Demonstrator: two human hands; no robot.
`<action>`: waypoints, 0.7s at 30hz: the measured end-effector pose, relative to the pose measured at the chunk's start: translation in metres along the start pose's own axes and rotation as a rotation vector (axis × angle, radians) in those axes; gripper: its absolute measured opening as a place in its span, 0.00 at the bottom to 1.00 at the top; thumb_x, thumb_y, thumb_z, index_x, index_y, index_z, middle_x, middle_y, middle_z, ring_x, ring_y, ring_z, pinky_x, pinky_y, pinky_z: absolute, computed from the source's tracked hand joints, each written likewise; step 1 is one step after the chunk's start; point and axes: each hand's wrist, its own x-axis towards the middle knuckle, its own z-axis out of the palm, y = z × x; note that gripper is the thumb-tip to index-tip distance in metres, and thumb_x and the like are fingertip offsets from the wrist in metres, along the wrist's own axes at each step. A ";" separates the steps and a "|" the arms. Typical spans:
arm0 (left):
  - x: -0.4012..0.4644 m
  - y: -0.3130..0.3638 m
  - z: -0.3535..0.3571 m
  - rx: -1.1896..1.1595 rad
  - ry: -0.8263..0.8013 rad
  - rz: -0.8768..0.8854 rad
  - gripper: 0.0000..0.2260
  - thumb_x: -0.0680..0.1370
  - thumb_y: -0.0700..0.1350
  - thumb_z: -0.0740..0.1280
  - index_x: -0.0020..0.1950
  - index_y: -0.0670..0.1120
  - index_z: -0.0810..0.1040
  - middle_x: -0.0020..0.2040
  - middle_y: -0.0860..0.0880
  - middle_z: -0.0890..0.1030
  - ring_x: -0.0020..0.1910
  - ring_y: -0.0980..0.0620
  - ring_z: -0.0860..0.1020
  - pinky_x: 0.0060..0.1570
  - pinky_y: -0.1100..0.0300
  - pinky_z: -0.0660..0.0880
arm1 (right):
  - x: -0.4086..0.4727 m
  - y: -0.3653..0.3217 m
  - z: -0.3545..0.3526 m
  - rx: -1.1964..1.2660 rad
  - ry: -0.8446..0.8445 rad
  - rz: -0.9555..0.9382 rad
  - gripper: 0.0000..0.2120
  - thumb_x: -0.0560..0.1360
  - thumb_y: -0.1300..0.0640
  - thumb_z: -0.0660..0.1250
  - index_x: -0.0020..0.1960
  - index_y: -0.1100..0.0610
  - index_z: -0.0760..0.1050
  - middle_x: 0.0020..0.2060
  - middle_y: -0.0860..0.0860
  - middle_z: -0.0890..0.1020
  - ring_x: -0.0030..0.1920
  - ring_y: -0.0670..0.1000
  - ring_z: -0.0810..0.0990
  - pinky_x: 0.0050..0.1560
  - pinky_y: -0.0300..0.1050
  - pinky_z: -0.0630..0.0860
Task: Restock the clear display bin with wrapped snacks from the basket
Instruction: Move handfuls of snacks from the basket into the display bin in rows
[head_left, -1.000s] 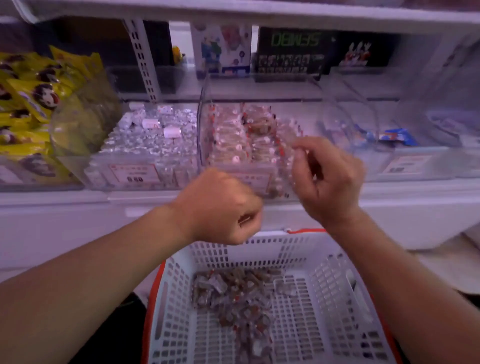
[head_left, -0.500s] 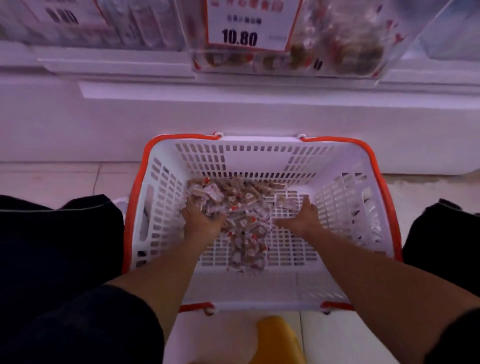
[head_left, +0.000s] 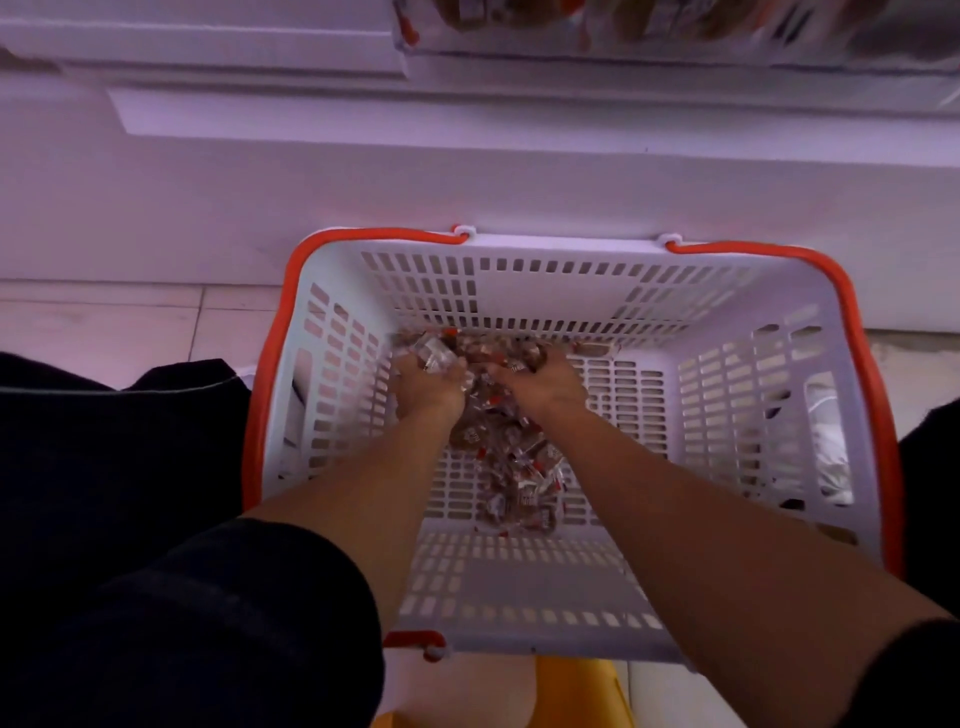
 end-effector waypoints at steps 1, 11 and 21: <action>-0.001 -0.003 -0.001 0.005 0.000 0.047 0.30 0.76 0.54 0.71 0.74 0.46 0.65 0.70 0.44 0.73 0.65 0.40 0.74 0.58 0.53 0.72 | 0.001 0.000 -0.002 -0.014 -0.007 -0.042 0.37 0.63 0.36 0.76 0.67 0.49 0.69 0.60 0.53 0.81 0.59 0.57 0.79 0.58 0.48 0.75; -0.029 -0.005 -0.022 0.179 -0.192 0.287 0.18 0.74 0.51 0.74 0.61 0.48 0.78 0.53 0.51 0.81 0.41 0.54 0.76 0.36 0.66 0.69 | -0.012 0.023 -0.063 0.137 -0.293 0.128 0.09 0.72 0.59 0.75 0.49 0.60 0.78 0.47 0.58 0.84 0.47 0.58 0.83 0.51 0.62 0.81; -0.059 0.004 -0.057 0.535 -0.474 0.229 0.18 0.80 0.53 0.67 0.51 0.37 0.74 0.37 0.45 0.77 0.32 0.50 0.79 0.25 0.62 0.73 | -0.019 0.021 -0.108 -0.360 -0.469 -0.050 0.10 0.79 0.55 0.66 0.59 0.54 0.77 0.49 0.54 0.81 0.44 0.51 0.79 0.43 0.47 0.79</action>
